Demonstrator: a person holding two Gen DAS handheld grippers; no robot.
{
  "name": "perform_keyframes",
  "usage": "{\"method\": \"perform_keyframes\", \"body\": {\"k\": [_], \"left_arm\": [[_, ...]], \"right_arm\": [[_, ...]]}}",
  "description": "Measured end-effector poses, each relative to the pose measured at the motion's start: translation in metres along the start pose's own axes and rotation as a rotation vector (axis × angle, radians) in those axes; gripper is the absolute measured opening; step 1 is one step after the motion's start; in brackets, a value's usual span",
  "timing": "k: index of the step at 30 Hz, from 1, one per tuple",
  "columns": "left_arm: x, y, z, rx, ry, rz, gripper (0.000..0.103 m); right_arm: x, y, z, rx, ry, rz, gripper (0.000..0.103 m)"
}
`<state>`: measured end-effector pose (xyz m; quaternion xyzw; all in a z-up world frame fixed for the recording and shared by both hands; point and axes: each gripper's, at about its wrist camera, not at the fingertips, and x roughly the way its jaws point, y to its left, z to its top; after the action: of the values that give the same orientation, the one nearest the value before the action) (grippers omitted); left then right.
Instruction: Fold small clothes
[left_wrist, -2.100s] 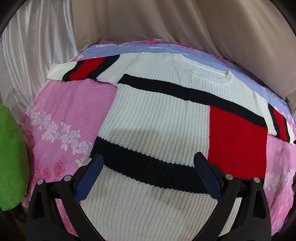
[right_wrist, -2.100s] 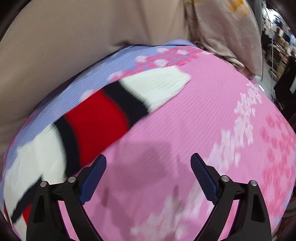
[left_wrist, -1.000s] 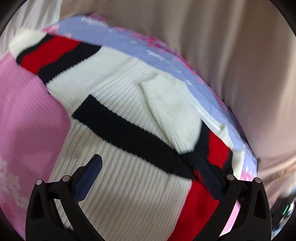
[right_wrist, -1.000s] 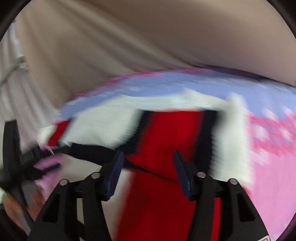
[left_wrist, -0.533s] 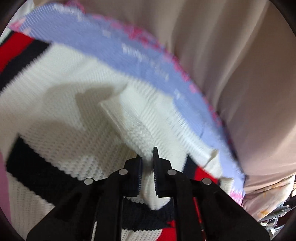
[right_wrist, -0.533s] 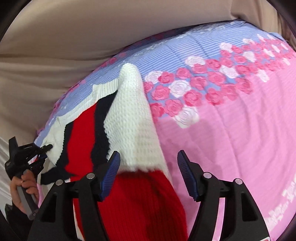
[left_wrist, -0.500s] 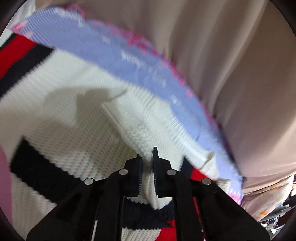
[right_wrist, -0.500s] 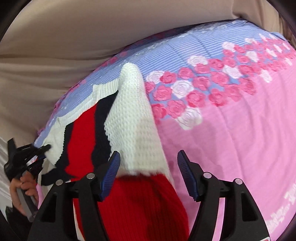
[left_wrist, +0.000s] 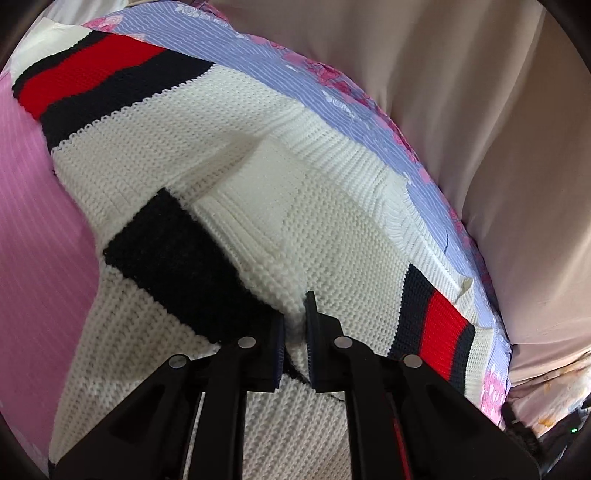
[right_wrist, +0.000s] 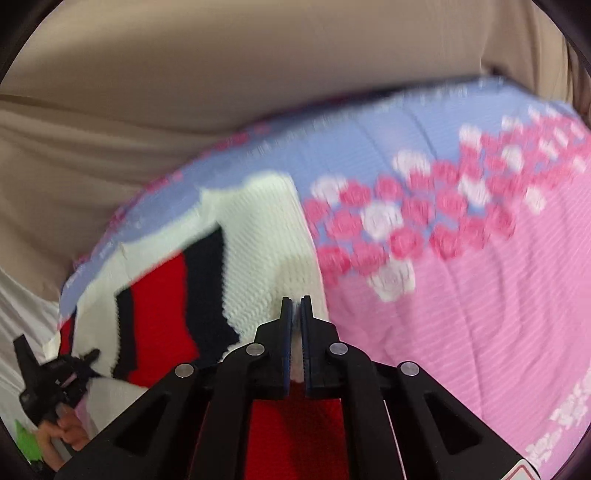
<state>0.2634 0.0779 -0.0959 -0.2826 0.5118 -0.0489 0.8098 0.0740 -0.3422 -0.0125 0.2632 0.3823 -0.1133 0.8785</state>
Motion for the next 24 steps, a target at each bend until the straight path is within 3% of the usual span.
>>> {"method": "perform_keyframes", "body": {"k": [3, 5, 6, 8, 10, 12, 13, 14, 18, 20, 22, 23, 24], "left_arm": [[0.001, -0.001, 0.001, 0.004, -0.002, 0.003, 0.009], [0.002, -0.002, 0.002, 0.006, 0.004, -0.006, 0.01], [0.0, 0.006, 0.003, 0.003, 0.009, -0.017, 0.011], [-0.016, 0.022, 0.009, -0.027, 0.003, -0.061, 0.014], [-0.042, 0.047, 0.022, -0.092, -0.079, -0.089, 0.016], [-0.066, 0.08, 0.046, -0.162, -0.154, -0.038, 0.05], [-0.073, 0.097, 0.059, -0.206, -0.183, -0.005, 0.058], [-0.079, 0.114, 0.071, -0.253, -0.209, 0.032, 0.063], [-0.099, 0.205, 0.137, -0.45, -0.329, 0.198, 0.063], [-0.099, 0.236, 0.155, -0.538, -0.349, 0.237, 0.061], [-0.096, 0.268, 0.167, -0.645, -0.351, 0.22, 0.051], [-0.098, 0.274, 0.17, -0.671, -0.383, 0.204, 0.037], [-0.095, 0.276, 0.176, -0.675, -0.379, 0.162, 0.007]], "right_arm": [[0.014, 0.026, 0.004, -0.127, 0.033, 0.033, 0.004], [0.046, 0.022, -0.006, -0.176, 0.115, -0.024, 0.002], [0.063, 0.01, -0.013, -0.154, 0.167, -0.087, 0.0], [0.066, -0.017, -0.015, -0.053, 0.151, -0.041, 0.0], [0.054, -0.026, -0.01, 0.014, 0.163, -0.049, 0.0], [0.035, -0.019, -0.011, -0.02, 0.152, -0.062, 0.001], [0.026, -0.015, -0.012, -0.046, 0.146, -0.068, 0.006], [0.013, -0.01, -0.016, -0.079, 0.135, -0.072, 0.008], [-0.008, -0.005, -0.038, -0.117, 0.167, -0.057, 0.012], [-0.016, -0.003, -0.055, -0.115, 0.196, -0.066, 0.017], [-0.019, 0.003, -0.068, -0.122, 0.226, -0.078, 0.023], [-0.016, 0.009, -0.073, -0.128, 0.241, -0.086, 0.024], [-0.019, 0.011, -0.078, -0.135, 0.253, -0.091, 0.025]]}}
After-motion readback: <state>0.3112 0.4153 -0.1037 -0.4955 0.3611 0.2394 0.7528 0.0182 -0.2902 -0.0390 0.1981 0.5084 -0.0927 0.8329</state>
